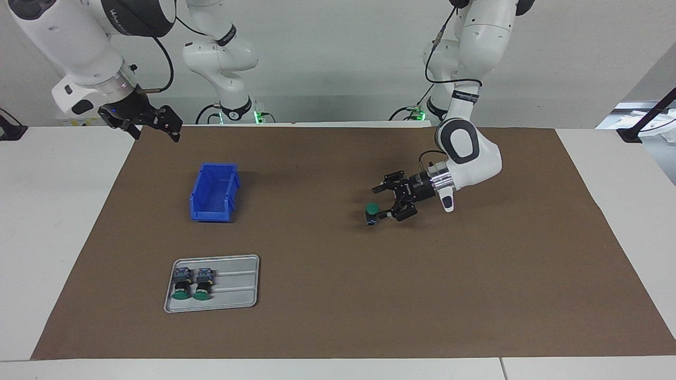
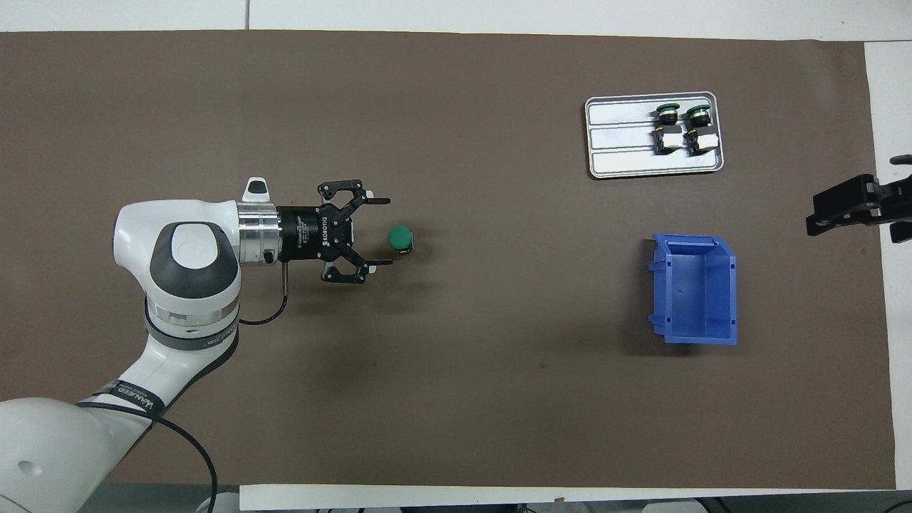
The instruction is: Place and press button with both arms
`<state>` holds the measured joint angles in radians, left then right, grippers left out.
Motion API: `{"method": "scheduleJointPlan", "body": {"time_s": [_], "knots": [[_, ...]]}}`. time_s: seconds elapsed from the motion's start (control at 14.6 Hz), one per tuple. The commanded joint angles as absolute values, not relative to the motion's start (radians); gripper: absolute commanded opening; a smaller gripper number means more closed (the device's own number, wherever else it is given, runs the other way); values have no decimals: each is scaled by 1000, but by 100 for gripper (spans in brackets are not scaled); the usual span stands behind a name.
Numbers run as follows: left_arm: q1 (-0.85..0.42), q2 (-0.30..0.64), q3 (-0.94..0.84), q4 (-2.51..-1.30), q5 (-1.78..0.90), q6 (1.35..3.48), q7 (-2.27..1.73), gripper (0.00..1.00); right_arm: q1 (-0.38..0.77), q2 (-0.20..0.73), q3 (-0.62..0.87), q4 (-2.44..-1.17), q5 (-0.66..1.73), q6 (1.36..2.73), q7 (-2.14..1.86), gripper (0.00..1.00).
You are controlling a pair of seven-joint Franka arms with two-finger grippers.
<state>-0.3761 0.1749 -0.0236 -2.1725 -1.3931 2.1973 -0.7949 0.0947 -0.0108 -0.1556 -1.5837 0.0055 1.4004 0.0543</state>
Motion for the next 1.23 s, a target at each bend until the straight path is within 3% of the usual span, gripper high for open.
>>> {"method": "scheduleJointPlan", "body": {"time_s": [0.0, 1.16], "knots": [[-374, 146, -11, -2134, -1226, 2212, -877, 100, 87, -32, -152, -1609, 2, 1414, 41, 99], [-324, 107, 3, -1902, -466, 1982, -991, 100, 87, -32, -152, -1611, 2, 1414, 41, 99]]}}
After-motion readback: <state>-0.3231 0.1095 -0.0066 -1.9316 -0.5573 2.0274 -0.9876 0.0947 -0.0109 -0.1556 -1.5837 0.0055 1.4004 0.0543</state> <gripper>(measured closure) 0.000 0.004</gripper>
